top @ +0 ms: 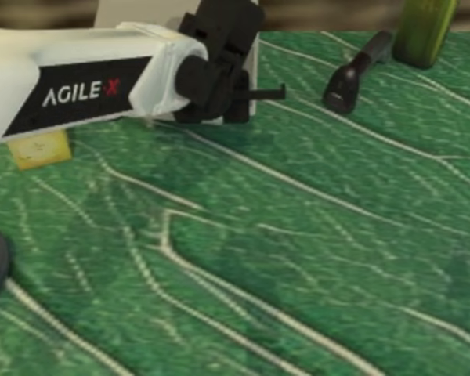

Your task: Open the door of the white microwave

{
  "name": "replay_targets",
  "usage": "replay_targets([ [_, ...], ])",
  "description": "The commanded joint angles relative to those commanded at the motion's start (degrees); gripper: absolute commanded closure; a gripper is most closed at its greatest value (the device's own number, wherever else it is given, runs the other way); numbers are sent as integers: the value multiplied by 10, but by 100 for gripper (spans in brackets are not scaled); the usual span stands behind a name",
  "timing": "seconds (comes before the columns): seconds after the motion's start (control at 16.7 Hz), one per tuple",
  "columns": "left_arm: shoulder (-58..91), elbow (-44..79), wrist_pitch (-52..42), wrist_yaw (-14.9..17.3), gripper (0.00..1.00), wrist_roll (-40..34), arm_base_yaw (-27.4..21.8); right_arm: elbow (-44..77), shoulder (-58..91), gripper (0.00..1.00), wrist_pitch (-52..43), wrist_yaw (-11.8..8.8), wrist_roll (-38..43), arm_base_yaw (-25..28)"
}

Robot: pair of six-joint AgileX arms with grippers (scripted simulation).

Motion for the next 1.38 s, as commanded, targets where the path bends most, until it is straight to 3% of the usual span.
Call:
replay_targets([
  [1.38, -26, -41, 25, 25, 100, 34, 5, 0, 0, 0, 0, 0, 0, 0],
])
